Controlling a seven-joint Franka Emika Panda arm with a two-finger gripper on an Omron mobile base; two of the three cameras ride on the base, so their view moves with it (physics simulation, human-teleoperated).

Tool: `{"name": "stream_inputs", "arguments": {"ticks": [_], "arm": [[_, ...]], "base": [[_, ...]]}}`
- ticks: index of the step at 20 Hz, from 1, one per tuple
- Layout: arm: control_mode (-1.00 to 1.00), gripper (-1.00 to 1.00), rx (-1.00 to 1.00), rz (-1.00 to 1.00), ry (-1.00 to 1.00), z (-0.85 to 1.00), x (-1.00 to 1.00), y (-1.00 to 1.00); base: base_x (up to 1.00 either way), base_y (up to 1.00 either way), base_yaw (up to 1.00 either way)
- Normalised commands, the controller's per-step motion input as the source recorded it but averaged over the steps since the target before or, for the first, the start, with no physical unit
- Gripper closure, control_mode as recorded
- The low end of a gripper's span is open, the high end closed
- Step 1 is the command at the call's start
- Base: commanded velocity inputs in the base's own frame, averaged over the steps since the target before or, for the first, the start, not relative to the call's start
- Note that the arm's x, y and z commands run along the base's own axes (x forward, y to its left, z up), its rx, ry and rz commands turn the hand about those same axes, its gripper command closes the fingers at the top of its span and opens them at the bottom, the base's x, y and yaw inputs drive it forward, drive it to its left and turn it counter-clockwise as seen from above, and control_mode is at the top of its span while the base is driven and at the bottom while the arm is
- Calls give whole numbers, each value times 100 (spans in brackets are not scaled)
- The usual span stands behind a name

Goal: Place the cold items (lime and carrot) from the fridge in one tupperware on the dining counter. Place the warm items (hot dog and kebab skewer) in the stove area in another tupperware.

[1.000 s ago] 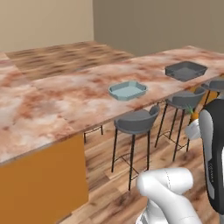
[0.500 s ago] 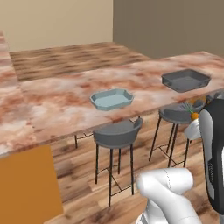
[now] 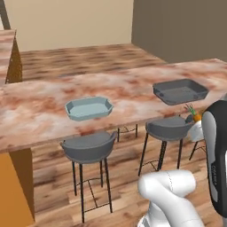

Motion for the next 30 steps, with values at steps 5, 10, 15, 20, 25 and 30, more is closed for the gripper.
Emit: {"name": "stream_inputs", "arguments": {"ticks": [5,10,15,20,25,30], "arm": [[100,100,0,0,0,0,0,0],[100,100,0,0,0,0,0,0],[100,100,0,0,0,0,0,0],[100,100,0,0,0,0,0,0],[100,100,0,0,0,0,0,0],[-100,100,23,39,2,1,100,-34]], "base": [[72,-91,15],[81,-79,4],[84,-67,3],[90,-58,12],[95,-42,20],[0,0,0]]}}
